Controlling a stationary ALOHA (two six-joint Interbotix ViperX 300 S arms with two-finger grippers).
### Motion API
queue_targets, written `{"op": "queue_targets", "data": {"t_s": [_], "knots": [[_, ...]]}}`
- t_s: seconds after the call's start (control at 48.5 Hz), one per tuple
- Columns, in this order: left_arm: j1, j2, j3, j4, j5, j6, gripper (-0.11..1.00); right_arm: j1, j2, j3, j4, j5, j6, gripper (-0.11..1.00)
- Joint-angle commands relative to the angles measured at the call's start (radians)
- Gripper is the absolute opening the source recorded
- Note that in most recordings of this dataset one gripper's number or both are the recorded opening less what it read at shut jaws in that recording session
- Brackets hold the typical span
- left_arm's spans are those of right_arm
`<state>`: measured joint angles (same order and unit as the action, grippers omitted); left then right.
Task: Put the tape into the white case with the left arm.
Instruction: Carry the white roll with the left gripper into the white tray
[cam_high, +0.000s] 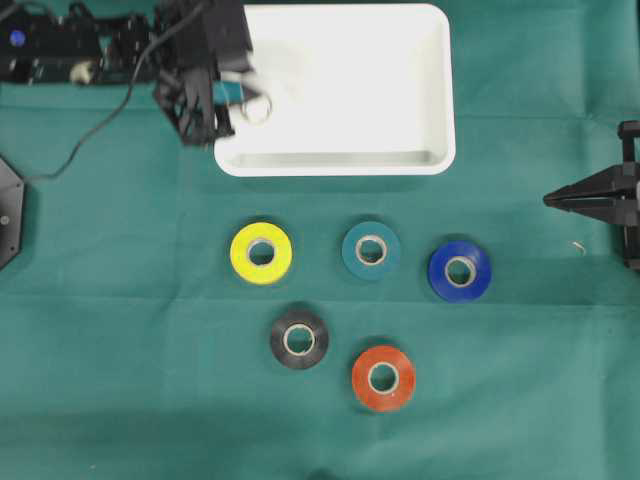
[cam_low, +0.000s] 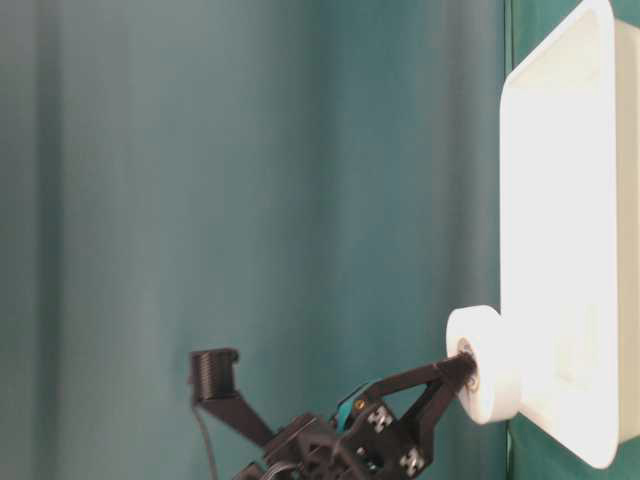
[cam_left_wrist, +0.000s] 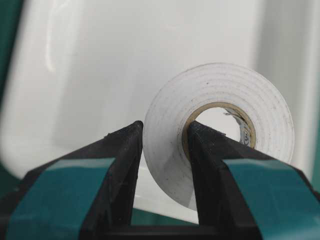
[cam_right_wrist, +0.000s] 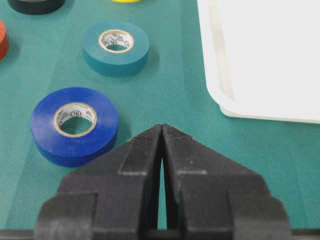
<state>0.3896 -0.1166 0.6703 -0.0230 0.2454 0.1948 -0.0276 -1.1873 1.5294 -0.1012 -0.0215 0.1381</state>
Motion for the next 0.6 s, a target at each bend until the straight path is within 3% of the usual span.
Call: {"op": "queue_targets", "data": {"t_s": [0.0, 0.227, 0.577], "knots": [[0.041, 0.014, -0.035, 0.0, -0.014, 0.005, 0.26, -0.003, 0.005, -0.009, -0.002, -0.009, 0.0, -0.09], [0.126, 0.104, -0.08, 0.002, -0.018, 0.041, 0.26, -0.003, 0.005, -0.009, -0.002, -0.009, 0.0, -0.09], [0.147, 0.167, -0.12, 0.0, -0.02, 0.075, 0.26, -0.003, 0.003, -0.008, 0.0, -0.009, 0.0, -0.09]]}}
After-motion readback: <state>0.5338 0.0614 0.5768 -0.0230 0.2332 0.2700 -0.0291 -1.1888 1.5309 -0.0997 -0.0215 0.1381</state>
